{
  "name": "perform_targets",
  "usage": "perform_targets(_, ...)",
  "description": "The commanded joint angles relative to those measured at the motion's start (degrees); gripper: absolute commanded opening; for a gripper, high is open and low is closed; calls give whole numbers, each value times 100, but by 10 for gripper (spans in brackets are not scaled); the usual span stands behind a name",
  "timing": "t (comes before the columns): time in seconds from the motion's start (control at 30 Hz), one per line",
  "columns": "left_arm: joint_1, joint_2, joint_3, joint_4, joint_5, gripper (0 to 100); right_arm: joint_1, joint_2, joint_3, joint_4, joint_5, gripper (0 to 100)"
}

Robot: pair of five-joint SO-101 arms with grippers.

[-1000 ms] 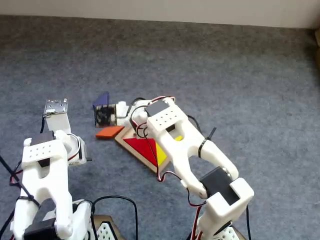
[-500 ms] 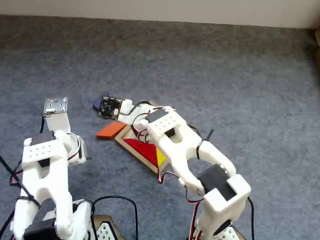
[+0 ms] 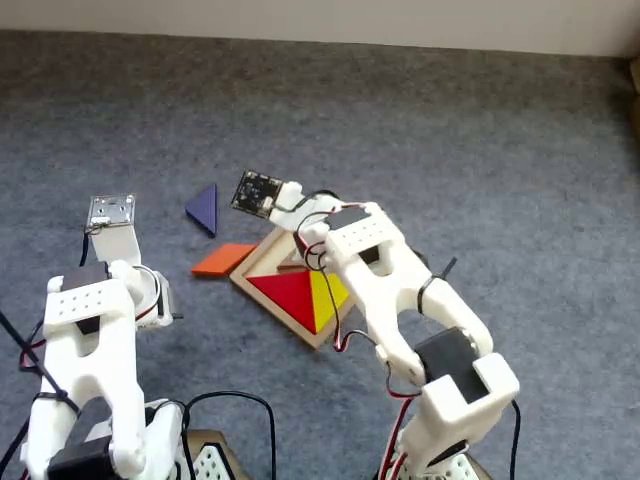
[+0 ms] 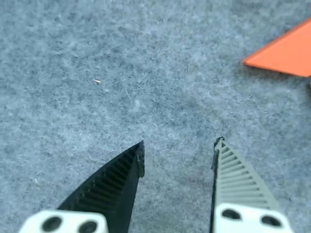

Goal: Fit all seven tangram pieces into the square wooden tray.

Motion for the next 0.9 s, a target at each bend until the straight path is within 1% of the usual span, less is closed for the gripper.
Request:
perform_targets(0.0, -48, -171, 4, -70, -26, 231, -92, -936, -4, 400, -26, 4)
perform_targets(0.1, -48, -171, 4, -70, -26, 231, -154, -1270, -4, 963, -53, 4)
perform_targets(0.3, -40, -171, -4, -70, -53, 231, 13, -2167, -4, 2563, -79, 4)
perform_targets(0.33, -48, -180, -31, -70, -53, 231, 48, -2378, -4, 2809, -176, 4)
perform_targets(0.4, -75, -224, -66, -70, -70, 231, 189, -2818, -4, 3248, -598, 4)
perform_targets(0.53, -75, -224, -637, 0, -774, 229, 664, -3415, 22, 3916, -1284, 4)
perform_targets(0.63, -40, -171, -1402, 527, -1046, 231, 1156, -3618, 400, 4057, -1459, 4)
perform_targets(0.73, 110, -136, -2308, 1345, -1644, 231, 1560, -3679, 1007, 4031, -1468, 4)
perform_targets(0.87, 488, 453, -3477, 2189, -2251, 232, 2026, -3714, 1938, 3389, -1477, 4)
